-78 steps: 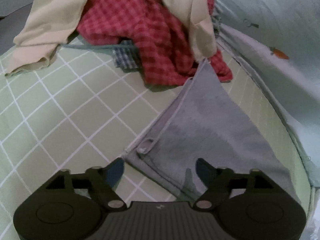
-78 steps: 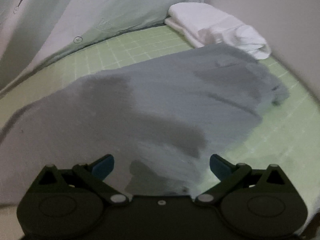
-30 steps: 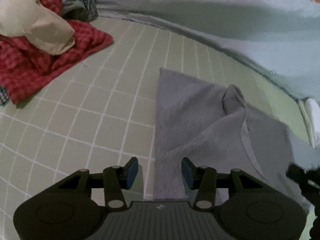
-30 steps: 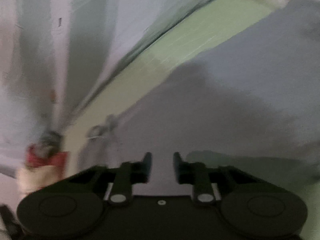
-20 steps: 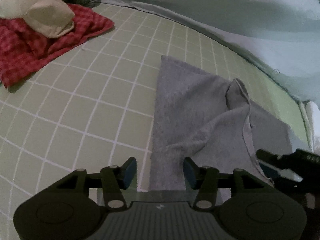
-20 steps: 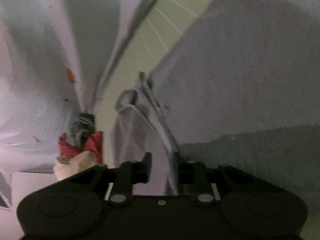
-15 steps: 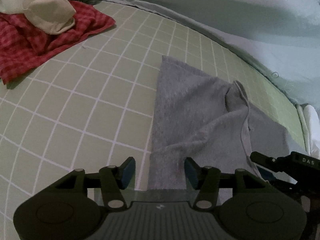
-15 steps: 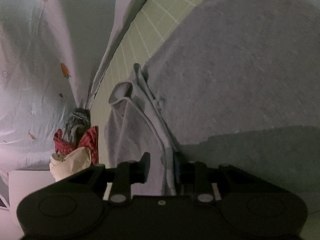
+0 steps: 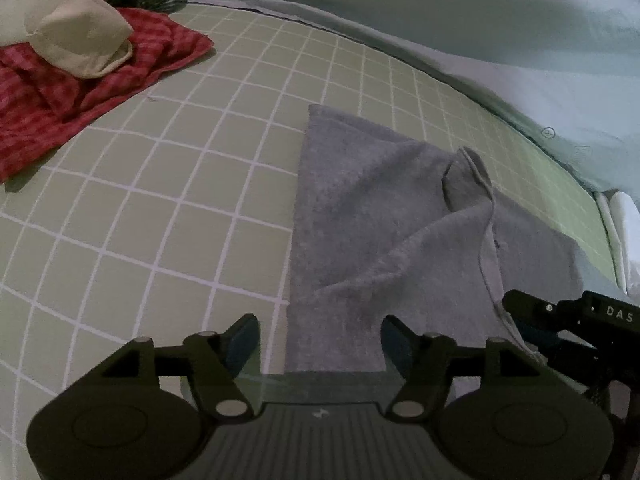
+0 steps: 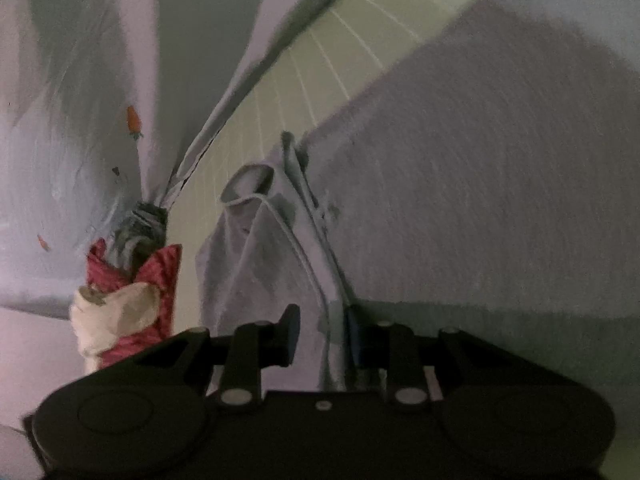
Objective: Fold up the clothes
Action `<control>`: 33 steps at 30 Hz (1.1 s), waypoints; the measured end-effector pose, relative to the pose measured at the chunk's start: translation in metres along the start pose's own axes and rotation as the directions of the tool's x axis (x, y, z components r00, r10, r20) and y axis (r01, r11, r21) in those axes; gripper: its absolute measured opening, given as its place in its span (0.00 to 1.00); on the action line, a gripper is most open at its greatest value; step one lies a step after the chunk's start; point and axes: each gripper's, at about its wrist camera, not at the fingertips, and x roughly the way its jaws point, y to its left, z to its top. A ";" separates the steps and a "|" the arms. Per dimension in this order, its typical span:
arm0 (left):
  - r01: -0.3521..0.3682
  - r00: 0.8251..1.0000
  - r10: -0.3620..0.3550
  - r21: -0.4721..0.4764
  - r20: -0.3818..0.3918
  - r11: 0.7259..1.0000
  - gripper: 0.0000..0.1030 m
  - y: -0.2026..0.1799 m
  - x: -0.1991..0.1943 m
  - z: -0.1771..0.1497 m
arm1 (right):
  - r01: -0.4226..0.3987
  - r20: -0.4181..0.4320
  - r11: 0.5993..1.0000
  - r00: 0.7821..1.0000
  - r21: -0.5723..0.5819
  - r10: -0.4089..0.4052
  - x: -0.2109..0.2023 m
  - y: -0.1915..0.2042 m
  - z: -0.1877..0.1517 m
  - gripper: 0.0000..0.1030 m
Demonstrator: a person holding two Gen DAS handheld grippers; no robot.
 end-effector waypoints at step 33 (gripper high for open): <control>-0.186 0.982 0.189 0.129 -0.013 0.974 0.82 -0.028 0.005 -0.004 | 0.288 0.175 0.907 0.954 -0.308 -0.244 -0.041 0.014 -0.024 0.37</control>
